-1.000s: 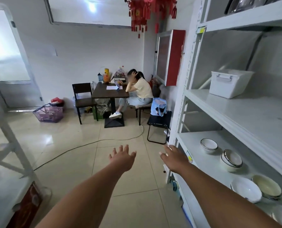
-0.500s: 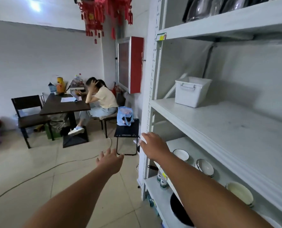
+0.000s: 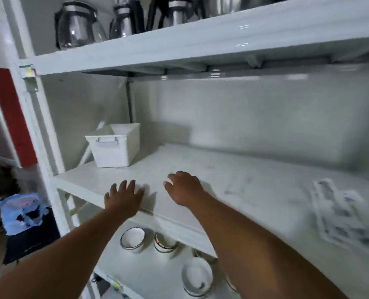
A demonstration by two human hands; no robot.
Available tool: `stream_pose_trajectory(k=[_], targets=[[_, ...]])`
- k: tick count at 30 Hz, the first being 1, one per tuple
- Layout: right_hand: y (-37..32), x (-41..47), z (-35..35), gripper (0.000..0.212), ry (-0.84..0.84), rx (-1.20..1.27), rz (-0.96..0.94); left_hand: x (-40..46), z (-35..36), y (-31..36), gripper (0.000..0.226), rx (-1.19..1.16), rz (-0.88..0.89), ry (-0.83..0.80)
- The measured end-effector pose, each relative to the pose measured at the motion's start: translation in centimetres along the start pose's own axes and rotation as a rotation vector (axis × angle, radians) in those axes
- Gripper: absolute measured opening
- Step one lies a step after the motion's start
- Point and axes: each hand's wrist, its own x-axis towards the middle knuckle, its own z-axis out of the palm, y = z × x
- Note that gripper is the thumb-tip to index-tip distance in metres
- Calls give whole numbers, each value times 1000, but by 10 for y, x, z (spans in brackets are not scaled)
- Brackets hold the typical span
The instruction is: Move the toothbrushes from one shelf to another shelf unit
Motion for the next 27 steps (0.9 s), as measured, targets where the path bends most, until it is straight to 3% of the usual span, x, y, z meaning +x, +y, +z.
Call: stream_pose_trajectory(k=[7,12,16,19,22,27], targets=[[140,-66,-54,48,38,-128,421,8,39,171,60,-25,401,-143],[193,-132,-80,44,112,-112,739,-12,53,236,58,-31,624,-161],[202,-164,-94,49,235,-1,910,-26,60,268,56,-79,706,-172],[217,-185,-101,54,316,-102,1039,-38,65,294,56,-134,776,-197],[229,-205,-107,59,263,-83,1242,-59,61,317,56,-227,797,-258],[245,-215,-105,61,213,16,1334,-82,64,345,54,-293,812,-420]])
